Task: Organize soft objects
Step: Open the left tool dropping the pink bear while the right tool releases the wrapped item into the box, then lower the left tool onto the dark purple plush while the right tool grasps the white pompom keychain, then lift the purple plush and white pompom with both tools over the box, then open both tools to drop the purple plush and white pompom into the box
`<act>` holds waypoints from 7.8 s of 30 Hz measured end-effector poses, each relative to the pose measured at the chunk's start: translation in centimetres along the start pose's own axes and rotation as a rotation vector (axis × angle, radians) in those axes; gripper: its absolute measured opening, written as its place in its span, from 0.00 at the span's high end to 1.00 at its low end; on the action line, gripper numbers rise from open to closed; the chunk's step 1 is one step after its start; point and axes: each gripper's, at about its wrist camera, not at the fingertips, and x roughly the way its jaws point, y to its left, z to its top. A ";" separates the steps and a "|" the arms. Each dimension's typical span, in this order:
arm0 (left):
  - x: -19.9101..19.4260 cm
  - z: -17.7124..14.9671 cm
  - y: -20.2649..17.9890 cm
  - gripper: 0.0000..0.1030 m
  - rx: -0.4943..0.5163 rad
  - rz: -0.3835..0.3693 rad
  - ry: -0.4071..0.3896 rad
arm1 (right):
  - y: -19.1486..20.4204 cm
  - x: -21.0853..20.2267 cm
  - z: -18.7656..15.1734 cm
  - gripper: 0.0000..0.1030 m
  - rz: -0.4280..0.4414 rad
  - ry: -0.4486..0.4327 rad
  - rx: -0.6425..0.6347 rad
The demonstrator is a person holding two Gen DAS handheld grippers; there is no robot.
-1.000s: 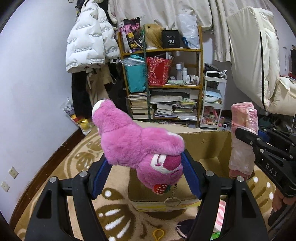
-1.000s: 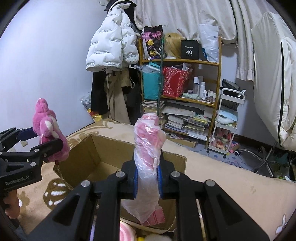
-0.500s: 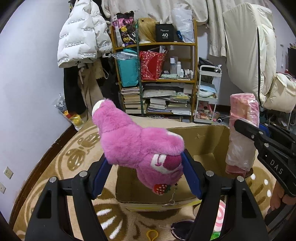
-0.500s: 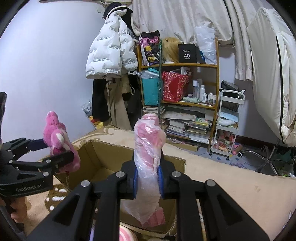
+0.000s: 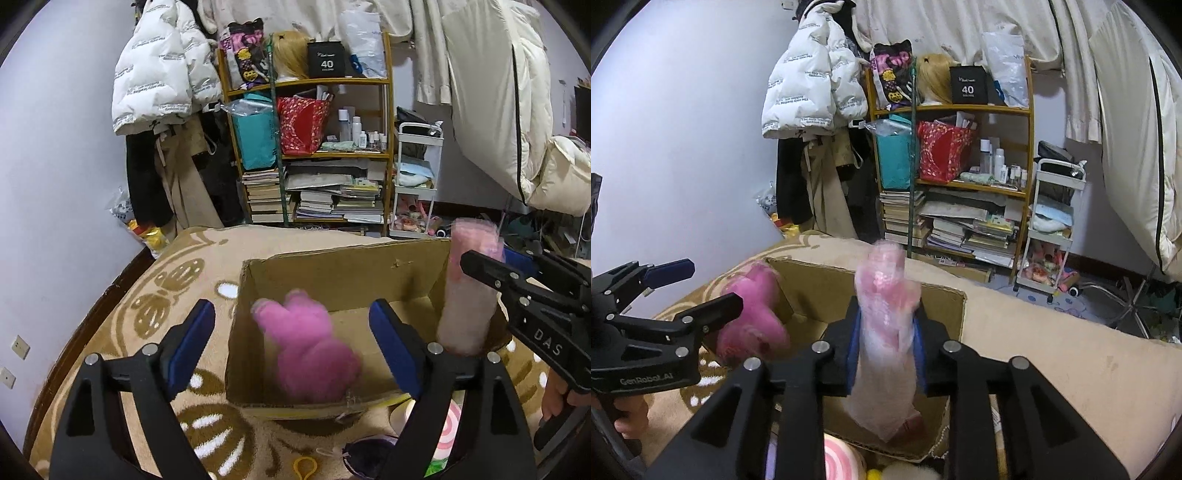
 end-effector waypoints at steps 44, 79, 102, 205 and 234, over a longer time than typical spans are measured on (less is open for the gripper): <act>-10.0 -4.8 1.3 0.02 -0.118 0.035 0.094 | -0.3 -9.6 -3.9 0.01 -0.032 0.135 0.161; 1.8 -9.5 -5.1 0.02 0.034 -0.006 0.373 | -5.3 1.0 -9.8 0.35 -0.119 0.459 0.371; 3.6 -11.3 -5.7 0.40 -0.048 -0.184 0.488 | -4.7 4.4 -12.6 0.64 -0.075 0.620 0.344; 0.0 1.0 0.4 0.34 -0.029 0.009 0.035 | -1.2 0.1 -0.1 0.69 0.150 0.012 0.050; -8.8 0.0 2.3 0.02 -0.067 0.113 0.024 | -1.3 -7.2 -0.9 0.00 0.110 0.027 0.059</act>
